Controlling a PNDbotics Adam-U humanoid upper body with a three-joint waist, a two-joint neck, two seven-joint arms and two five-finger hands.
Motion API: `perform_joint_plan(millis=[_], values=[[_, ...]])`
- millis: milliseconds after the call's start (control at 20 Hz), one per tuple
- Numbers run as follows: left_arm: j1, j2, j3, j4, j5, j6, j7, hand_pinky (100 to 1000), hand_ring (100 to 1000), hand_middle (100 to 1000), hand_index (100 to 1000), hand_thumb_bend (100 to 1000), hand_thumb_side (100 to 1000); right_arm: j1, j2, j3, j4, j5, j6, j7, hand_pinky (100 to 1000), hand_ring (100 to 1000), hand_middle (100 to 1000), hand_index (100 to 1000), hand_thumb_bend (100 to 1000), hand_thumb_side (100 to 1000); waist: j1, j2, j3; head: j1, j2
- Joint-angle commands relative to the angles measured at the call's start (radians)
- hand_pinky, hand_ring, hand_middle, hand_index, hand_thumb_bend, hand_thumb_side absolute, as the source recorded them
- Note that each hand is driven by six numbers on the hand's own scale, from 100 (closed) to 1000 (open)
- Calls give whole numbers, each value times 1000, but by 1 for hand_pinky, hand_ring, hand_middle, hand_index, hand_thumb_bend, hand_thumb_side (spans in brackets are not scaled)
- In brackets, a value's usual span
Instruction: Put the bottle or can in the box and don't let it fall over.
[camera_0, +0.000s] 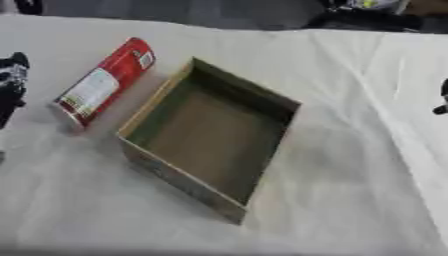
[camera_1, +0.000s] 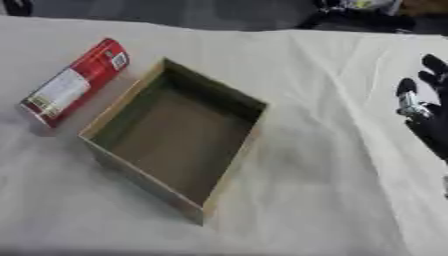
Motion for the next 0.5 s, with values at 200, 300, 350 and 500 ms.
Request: perform_joint_plan(millis=[200, 300, 350, 500], values=[[-20, 4, 2, 42, 23, -57, -22, 550, 884, 1000, 818, 287, 809, -11, -18, -3, -24, -5, -2, 4, 572, 1000, 1000, 1000, 100, 642, -10, 3, 0, 2, -15], [-21, 2, 2, 56, 28, -73, -31, 555, 885, 1000, 820, 294, 794, -11, -17, -3, -24, -5, -2, 5, 572, 1000, 1000, 1000, 100, 643, -10, 3, 0, 3, -16], [-21, 1, 3, 63, 29, -80, -35, 556, 885, 1000, 820, 295, 788, -11, -17, -3, -24, -5, -2, 5, 572, 1000, 1000, 1000, 100, 643, -10, 4, 1, 3, -17], [-19, -1, 5, 79, 29, -96, -44, 562, 885, 1000, 820, 298, 785, -10, -16, -3, -24, -5, -1, 5, 571, 1000, 1000, 1000, 100, 644, -10, 5, 1, 4, -19]])
